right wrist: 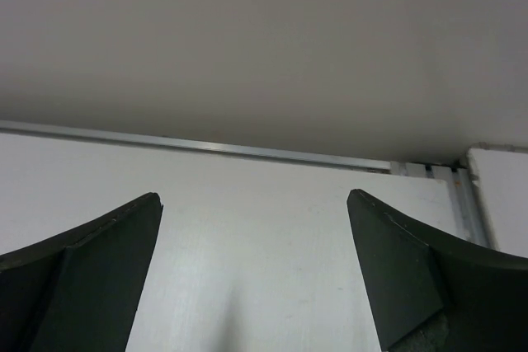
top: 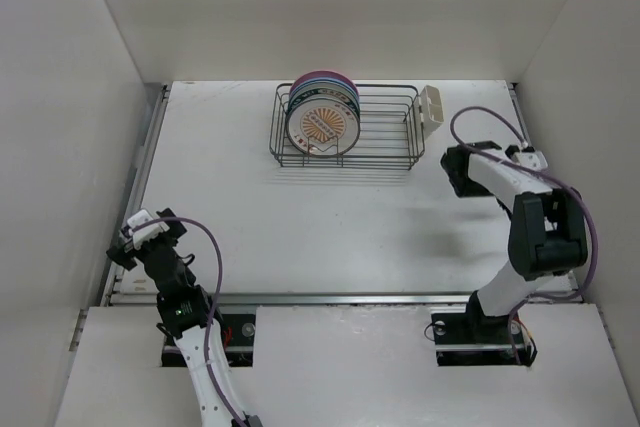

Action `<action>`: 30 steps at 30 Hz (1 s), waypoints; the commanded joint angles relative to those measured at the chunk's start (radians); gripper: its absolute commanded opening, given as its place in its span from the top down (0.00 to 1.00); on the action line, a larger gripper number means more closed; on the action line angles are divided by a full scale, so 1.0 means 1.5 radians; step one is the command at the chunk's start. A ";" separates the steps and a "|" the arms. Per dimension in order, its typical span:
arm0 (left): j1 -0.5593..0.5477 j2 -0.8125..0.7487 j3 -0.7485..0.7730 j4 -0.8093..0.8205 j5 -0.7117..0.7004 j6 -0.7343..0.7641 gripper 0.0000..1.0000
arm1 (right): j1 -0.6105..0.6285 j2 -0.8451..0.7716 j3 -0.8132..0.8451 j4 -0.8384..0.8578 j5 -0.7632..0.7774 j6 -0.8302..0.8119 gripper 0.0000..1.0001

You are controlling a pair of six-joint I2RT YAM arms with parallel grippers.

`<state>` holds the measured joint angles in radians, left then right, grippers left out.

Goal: Unload the plates from the dish rack

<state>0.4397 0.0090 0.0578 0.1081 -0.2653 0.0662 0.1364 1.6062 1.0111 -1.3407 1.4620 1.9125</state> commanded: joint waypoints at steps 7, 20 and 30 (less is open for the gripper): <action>-0.003 0.059 0.122 -0.023 0.253 0.144 0.01 | 0.082 0.012 0.485 -0.029 0.133 -0.320 0.00; -0.105 0.526 0.644 -0.303 0.343 0.168 0.01 | 0.230 -0.063 0.490 0.723 -0.890 -1.304 0.00; -0.297 0.937 1.117 -0.693 0.497 0.260 0.01 | 0.242 0.191 0.666 0.593 -1.116 -1.377 0.32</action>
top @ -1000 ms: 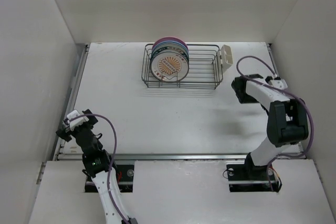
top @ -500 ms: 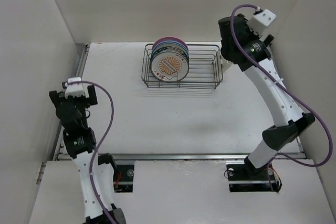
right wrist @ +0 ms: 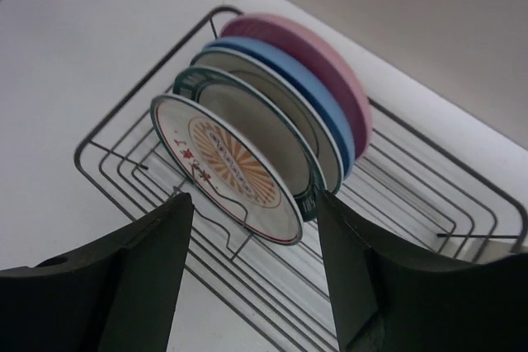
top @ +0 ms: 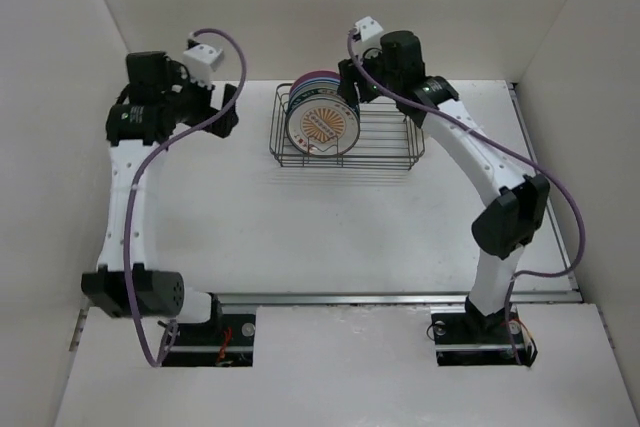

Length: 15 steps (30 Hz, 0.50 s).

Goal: Unload the plates from the dish rack

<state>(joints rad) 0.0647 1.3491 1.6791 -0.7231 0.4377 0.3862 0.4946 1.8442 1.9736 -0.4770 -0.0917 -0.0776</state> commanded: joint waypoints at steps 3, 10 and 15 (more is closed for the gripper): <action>-0.047 0.140 0.091 -0.151 0.008 0.046 0.01 | 0.004 0.068 0.040 0.031 -0.080 -0.063 0.39; -0.091 0.341 0.257 -0.193 0.035 -0.005 0.01 | 0.004 0.147 0.046 0.038 -0.072 -0.069 0.44; -0.097 0.409 0.243 -0.097 0.051 -0.108 0.01 | 0.004 0.199 0.062 0.051 -0.030 -0.056 0.61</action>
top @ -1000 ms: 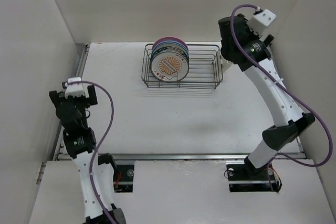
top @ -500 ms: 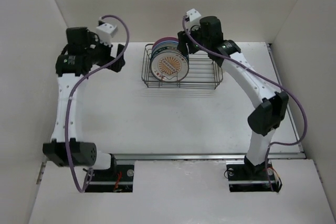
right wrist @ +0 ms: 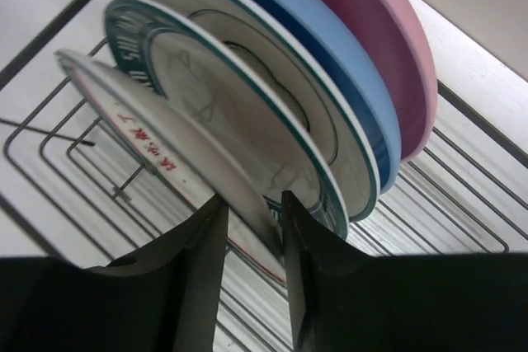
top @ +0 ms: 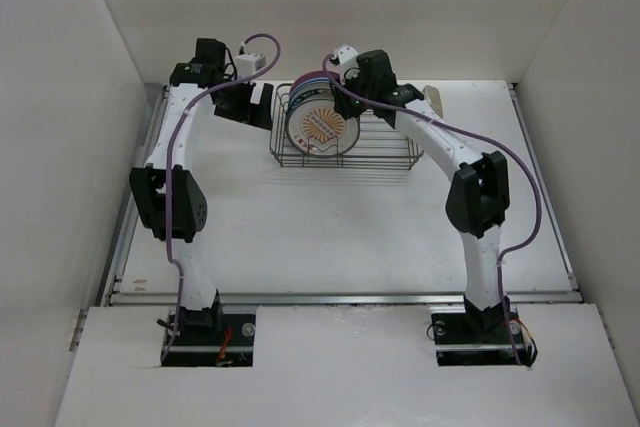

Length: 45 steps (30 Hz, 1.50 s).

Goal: Unload the plates from the dish rack

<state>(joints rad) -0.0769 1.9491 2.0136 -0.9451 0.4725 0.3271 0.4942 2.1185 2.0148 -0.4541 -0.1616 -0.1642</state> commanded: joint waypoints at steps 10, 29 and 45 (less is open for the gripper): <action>-0.041 0.120 0.050 0.101 -0.075 -0.137 0.16 | 0.011 -0.013 0.020 0.049 0.122 -0.018 1.00; -0.026 0.046 0.049 0.067 -0.103 -0.114 0.10 | 0.063 -0.241 -0.079 0.174 0.271 -0.078 1.00; 0.003 -0.175 -0.104 0.085 -0.171 -0.010 0.00 | 0.090 -0.392 -0.200 0.223 0.192 0.011 1.00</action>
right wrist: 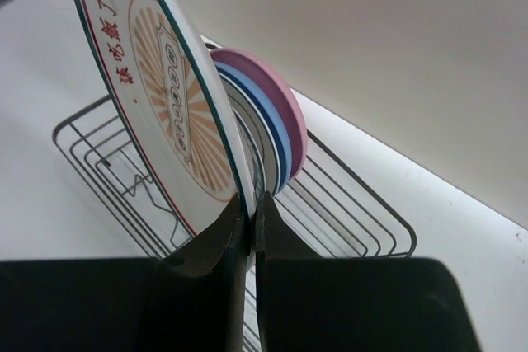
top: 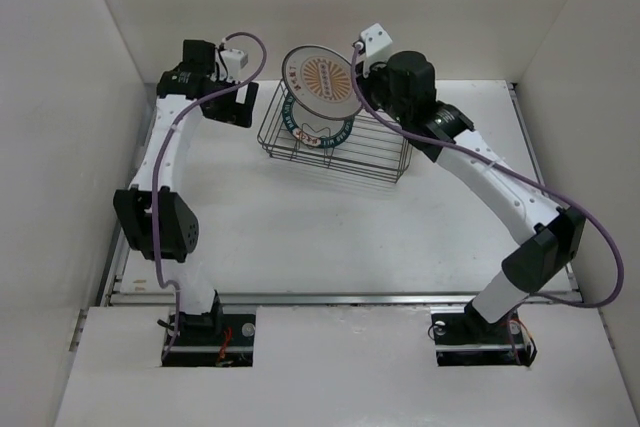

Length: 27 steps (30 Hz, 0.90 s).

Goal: Unload the plates from the dish rack

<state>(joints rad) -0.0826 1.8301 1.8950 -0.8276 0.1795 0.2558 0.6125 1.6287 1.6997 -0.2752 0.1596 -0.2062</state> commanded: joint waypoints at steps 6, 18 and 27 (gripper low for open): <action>0.028 -0.057 0.049 -0.093 0.008 0.031 0.00 | 0.011 -0.136 -0.066 0.097 -0.071 0.084 1.00; 0.028 -0.090 -0.041 -0.044 0.020 -0.025 0.00 | 0.043 -0.140 -0.317 0.119 -0.370 0.248 1.00; 0.016 0.003 0.010 -0.006 0.014 -0.058 0.00 | 0.052 0.096 -0.259 0.071 -0.378 0.261 1.00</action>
<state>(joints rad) -0.0467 1.7779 1.8420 -0.8898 0.2001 0.2058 0.6949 1.7241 1.2297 -0.2104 -0.3630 0.1501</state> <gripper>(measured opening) 0.993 0.077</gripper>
